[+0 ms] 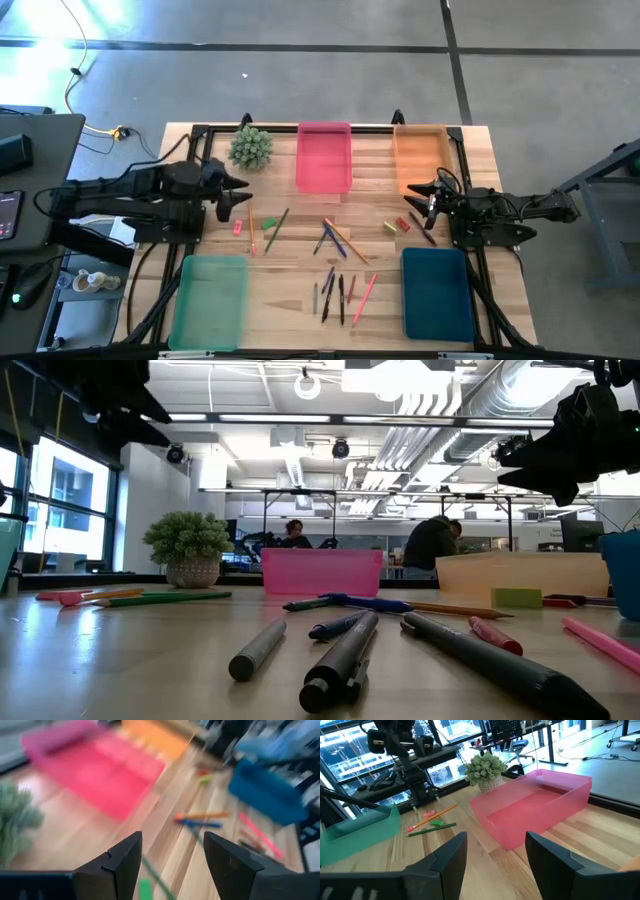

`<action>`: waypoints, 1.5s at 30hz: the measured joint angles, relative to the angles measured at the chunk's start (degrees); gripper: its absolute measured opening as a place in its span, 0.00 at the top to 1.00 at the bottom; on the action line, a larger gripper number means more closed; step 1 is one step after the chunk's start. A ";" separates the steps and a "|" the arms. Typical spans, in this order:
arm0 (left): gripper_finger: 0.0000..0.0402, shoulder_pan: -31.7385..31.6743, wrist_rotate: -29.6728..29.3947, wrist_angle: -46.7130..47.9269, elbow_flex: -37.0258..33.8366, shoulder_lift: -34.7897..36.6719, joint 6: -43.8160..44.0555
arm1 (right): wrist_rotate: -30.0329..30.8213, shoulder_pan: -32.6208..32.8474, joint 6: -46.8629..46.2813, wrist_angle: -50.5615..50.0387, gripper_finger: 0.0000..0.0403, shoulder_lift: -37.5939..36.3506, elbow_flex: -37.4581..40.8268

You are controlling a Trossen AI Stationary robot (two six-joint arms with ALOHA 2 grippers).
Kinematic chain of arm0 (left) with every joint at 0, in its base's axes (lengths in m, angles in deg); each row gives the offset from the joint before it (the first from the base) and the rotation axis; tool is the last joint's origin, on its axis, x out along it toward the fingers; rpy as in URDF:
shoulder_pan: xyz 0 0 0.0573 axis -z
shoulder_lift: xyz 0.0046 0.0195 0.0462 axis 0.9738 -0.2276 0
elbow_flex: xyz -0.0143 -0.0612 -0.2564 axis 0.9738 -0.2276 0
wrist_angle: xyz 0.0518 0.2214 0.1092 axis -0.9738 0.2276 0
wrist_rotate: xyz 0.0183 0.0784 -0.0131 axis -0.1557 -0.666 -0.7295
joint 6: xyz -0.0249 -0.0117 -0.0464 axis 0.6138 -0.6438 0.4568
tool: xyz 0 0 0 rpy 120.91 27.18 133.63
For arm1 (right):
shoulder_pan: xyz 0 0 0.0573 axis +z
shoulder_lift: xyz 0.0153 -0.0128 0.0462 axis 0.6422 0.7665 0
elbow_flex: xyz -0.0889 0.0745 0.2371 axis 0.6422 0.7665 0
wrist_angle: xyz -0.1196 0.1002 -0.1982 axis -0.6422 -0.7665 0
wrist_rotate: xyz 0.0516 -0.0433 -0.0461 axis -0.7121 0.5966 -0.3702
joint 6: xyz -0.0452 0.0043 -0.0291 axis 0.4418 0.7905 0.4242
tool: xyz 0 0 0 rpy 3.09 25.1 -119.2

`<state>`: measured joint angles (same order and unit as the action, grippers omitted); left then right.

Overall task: Sort crayons/erasers/pens/pencils in bins
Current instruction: Put the green eraser into the light green bin

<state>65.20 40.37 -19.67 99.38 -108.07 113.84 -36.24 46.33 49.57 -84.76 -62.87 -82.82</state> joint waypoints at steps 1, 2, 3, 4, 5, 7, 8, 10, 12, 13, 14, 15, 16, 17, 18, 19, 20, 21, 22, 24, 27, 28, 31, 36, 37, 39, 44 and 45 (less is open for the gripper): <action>0.50 0.00 0.00 1.72 1.15 -1.56 1.08 | 0.01 0.00 0.06 0.00 0.52 0.00 0.00; 0.50 0.00 0.00 2.95 2.14 -2.98 2.11 | -0.01 -0.02 0.00 0.00 0.52 0.00 0.00; 0.50 0.00 0.00 3.96 3.07 -4.54 3.14 | 0.00 -0.01 -0.06 0.00 0.52 0.00 0.00; 0.50 0.00 0.04 4.89 3.94 -5.99 4.01 | -0.01 -0.01 -0.07 0.01 0.52 0.00 0.00; 0.50 0.00 0.12 5.74 4.75 -7.35 4.88 | 0.00 -0.01 -0.01 0.01 0.52 0.00 0.00; 0.50 0.00 0.48 7.55 6.57 -10.18 6.40 | 0.00 0.00 0.02 0.00 0.52 0.00 0.00; 0.50 0.00 1.05 8.46 7.37 -11.56 6.69 | 0.00 -0.02 -0.06 0.00 0.52 0.00 0.00; 0.50 0.00 2.29 10.24 8.87 -14.38 8.32 | -0.01 -0.02 -0.04 0.00 0.52 0.00 0.00; 0.50 0.01 3.11 11.87 10.27 -17.04 10.28 | 0.02 -0.01 0.06 0.00 0.52 0.00 0.00; 0.50 0.02 3.23 12.46 10.91 -18.26 10.82 | -0.01 -0.02 -0.04 0.00 0.52 0.00 0.00; 0.50 0.02 3.21 13.11 11.38 -19.53 11.12 | -0.01 -0.02 -0.08 0.00 0.52 0.00 0.00; 0.50 0.02 3.19 13.59 11.62 -20.70 11.18 | 0.00 -0.02 -0.04 0.00 0.52 0.00 0.00; 0.50 0.02 3.14 13.83 11.80 -21.84 11.18 | 0.01 -0.02 0.06 0.02 0.52 0.00 0.00; 0.50 0.02 3.13 13.80 11.94 -22.95 11.20 | -0.01 -0.02 0.05 0.02 0.52 0.00 0.00; 0.50 0.02 3.13 13.75 12.01 -23.97 11.49 | 0.00 0.00 -0.05 0.00 0.52 0.00 0.00; 0.50 0.02 3.15 13.79 12.01 -24.92 12.19 | 0.00 -0.02 -0.08 0.00 0.52 0.00 0.00; 0.50 0.02 3.15 13.80 12.01 -25.85 12.90 | 0.01 0.00 -0.04 0.00 0.52 0.00 0.00; 0.50 0.02 3.14 13.79 12.01 -26.89 13.53 | 0.00 -0.01 0.03 0.00 0.52 0.00 0.00; 0.50 0.04 3.15 13.80 12.01 -27.86 13.99 | 0.02 0.00 0.04 0.00 0.52 -0.02 0.00; 0.50 0.04 3.13 13.80 12.01 -29.70 14.68 | 0.02 0.00 -0.08 0.00 0.52 0.00 0.00; 0.50 0.04 3.13 13.76 12.01 -32.43 15.05 | 0.02 -0.02 0.06 0.00 0.52 0.00 0.00; 0.50 0.04 3.15 13.75 12.01 -33.23 15.05 | 0.02 0.00 -0.01 0.00 0.52 0.00 0.00; 0.50 0.04 3.30 13.75 12.01 -35.76 14.55 | 0.02 -0.01 0.02 0.01 0.52 0.00 0.00; 0.50 1.02 3.89 13.53 12.01 -39.23 14.18 | 0.02 -0.02 0.02 0.01 0.52 0.00 0.00; 0.50 1.42 3.90 13.25 12.01 -39.95 14.14 | 0.00 -0.02 0.05 0.01 0.52 0.00 0.00; 0.50 2.30 3.91 12.51 11.99 -41.37 14.16 | 0.01 -0.02 -0.07 0.00 0.52 0.00 0.00; 0.50 4.32 3.89 10.50 11.99 -45.49 15.33 | 0.02 -0.02 -0.05 0.00 0.52 0.00 0.00; 0.50 4.58 3.84 10.40 11.99 -46.24 15.41 | 0.01 -0.02 -0.08 0.00 0.52 0.00 0.00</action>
<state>69.79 44.21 -9.27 111.37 -154.30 129.25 -36.22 46.31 49.49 -84.76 -62.87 -82.82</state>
